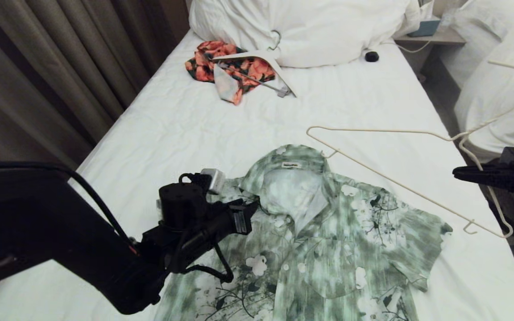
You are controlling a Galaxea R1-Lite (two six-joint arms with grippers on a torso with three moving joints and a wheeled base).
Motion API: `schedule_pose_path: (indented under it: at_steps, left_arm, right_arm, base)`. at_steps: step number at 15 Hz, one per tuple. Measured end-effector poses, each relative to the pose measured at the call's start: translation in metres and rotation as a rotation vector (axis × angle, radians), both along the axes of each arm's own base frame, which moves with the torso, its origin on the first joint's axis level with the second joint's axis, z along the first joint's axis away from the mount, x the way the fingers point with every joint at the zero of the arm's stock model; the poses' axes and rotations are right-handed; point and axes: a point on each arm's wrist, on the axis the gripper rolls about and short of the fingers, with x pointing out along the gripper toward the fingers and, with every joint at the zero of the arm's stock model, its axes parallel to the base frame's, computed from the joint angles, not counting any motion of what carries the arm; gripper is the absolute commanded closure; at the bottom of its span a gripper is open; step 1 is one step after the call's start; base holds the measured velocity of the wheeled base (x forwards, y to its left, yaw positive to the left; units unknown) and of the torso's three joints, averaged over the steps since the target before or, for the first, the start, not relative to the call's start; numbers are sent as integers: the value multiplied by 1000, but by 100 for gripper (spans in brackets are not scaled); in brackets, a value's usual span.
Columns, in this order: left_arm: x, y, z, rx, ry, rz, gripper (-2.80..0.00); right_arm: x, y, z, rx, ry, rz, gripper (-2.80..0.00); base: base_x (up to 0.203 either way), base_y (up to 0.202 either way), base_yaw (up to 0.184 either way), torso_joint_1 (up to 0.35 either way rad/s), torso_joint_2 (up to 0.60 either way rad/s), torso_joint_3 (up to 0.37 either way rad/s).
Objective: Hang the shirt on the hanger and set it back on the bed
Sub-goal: Lift the shirt and hanger
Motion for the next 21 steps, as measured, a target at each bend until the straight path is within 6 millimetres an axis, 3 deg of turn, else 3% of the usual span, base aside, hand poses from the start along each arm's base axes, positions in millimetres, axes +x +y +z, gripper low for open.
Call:
schedule_pose_path:
  at_steps: [12, 13, 21]
  left_arm:
    - [43, -26, -14, -7, -28, 5, -280]
    - [46, -27, -17, -6, -27, 7, 0]
    - [58, -30, -21, 14, -49, 14, 0]
  right_arm:
    - [15, -5, -14, 12, 36, -1, 0]
    - [15, -5, -14, 12, 36, -1, 0]
    - [17, -3, -19, 17, 52, 8, 0]
  base:
    - [0, 0, 0, 0, 0, 0]
    - [0, 0, 0, 0, 0, 0]
    - [0, 0, 0, 0, 0, 0]
